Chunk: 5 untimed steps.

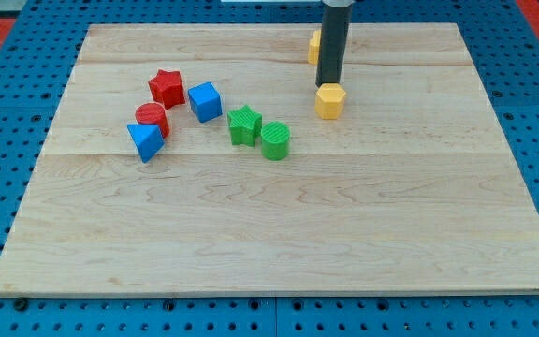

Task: Move the heart vertical to the hexagon

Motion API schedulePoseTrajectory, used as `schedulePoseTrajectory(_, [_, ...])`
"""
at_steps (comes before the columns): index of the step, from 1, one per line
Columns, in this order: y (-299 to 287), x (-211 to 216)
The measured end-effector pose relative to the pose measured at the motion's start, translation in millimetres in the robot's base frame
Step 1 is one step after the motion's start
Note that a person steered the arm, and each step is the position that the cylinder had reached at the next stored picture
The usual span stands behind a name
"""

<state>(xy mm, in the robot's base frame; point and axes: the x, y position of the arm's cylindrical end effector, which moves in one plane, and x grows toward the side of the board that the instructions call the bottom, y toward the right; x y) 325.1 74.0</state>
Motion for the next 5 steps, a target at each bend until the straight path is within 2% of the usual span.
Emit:
schedulePoseTrajectory(1, [-21.1,7.0])
schedulePoseTrajectory(2, [-11.0,28.6])
schedulePoseTrajectory(3, [13.2,-2.6])
schedulePoseTrajectory(4, [26.8,-7.1])
schedulePoseTrajectory(5, [133.5,13.1])
